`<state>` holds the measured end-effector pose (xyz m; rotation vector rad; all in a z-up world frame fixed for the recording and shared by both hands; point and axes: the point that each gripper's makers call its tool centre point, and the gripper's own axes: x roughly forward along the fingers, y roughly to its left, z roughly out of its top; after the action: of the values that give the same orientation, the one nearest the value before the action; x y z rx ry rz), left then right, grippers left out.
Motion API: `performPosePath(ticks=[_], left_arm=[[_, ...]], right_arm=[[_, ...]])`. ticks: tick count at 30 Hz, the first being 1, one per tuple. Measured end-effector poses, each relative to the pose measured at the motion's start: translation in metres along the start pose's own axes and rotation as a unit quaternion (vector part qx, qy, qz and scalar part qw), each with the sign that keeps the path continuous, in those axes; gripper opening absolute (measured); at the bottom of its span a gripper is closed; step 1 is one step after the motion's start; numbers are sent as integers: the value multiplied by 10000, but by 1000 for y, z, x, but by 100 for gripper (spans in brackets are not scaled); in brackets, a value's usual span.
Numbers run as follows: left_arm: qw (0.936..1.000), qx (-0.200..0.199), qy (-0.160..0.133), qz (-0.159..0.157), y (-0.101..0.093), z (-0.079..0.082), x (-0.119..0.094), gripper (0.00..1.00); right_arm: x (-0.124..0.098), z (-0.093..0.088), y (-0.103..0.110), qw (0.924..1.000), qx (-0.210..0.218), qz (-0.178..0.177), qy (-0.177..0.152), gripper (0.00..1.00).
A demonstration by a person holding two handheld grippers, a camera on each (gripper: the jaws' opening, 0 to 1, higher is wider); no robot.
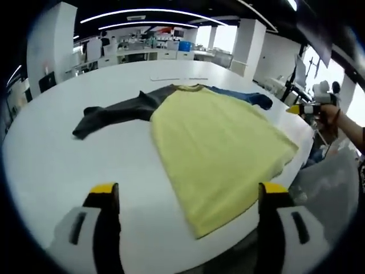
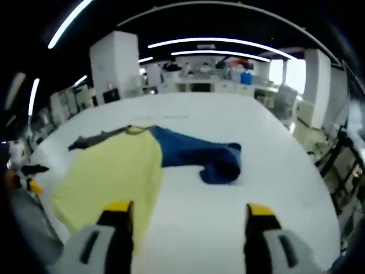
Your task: Fold the garment on the visible template until the final outline fits inside the template.
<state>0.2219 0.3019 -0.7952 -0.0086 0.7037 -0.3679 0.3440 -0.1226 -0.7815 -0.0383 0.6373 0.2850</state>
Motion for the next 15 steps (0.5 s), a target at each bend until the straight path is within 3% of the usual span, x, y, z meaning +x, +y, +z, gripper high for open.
performPosePath(ticks=[4,7,15], left_arm=[[10000,61,-5,3,3,1,2,99],[10000,80,-22,46,7,2,1,99],[9999,72,-76,40,8,5,1,98]], right_arm=[[11,11,-10,9986,398,-65,-346,75],[20,15,-27,9987,97,-321,-394,67],[44,23,-49,9976,-340,-510,-312,50]])
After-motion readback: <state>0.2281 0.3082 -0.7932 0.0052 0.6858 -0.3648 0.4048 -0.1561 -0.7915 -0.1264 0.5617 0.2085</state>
